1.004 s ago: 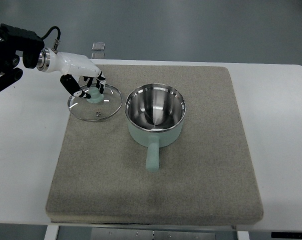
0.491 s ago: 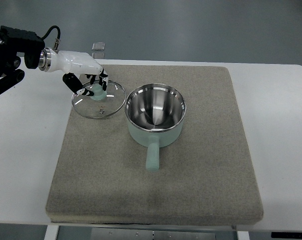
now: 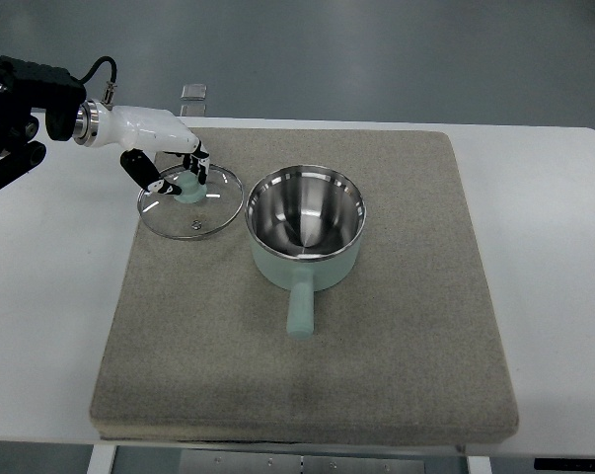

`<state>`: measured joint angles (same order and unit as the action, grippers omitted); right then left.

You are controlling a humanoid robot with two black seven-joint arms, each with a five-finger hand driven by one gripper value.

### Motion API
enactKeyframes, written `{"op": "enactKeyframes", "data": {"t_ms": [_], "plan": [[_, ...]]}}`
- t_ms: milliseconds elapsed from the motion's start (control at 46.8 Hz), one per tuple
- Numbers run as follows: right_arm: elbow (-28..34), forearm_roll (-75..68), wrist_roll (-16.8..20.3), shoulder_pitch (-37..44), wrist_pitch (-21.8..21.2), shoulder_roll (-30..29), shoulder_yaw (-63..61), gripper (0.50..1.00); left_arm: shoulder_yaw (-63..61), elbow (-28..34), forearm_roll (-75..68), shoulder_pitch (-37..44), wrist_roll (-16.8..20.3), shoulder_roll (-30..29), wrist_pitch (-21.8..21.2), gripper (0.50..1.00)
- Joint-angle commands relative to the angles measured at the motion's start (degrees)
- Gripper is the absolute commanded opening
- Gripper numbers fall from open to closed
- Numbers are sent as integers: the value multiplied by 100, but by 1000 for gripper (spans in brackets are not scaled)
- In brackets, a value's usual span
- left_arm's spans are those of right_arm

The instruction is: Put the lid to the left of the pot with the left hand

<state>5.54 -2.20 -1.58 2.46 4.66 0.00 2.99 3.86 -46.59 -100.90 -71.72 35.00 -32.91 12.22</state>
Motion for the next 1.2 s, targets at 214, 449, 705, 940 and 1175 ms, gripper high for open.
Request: {"op": "enactKeyframes", "data": {"t_ms": [214, 449, 705, 940, 1175], "plan": [[0, 0, -1, 0, 0, 0, 0, 921, 53, -8, 18, 0, 0, -5, -9, 883], [0, 0, -1, 0, 0, 0, 0, 921, 123, 9, 202, -17, 0, -23, -18, 885], [0, 0, -1, 0, 0, 0, 0, 921, 809, 940, 2477, -79, 0, 39, -9, 900], [0, 0, -1, 0, 0, 0, 0, 921, 765, 1889, 4482, -17, 0, 390, -18, 911], [0, 0, -1, 0, 0, 0, 0, 921, 800, 2795, 6485, 211, 0, 1031, -18, 896]]}}
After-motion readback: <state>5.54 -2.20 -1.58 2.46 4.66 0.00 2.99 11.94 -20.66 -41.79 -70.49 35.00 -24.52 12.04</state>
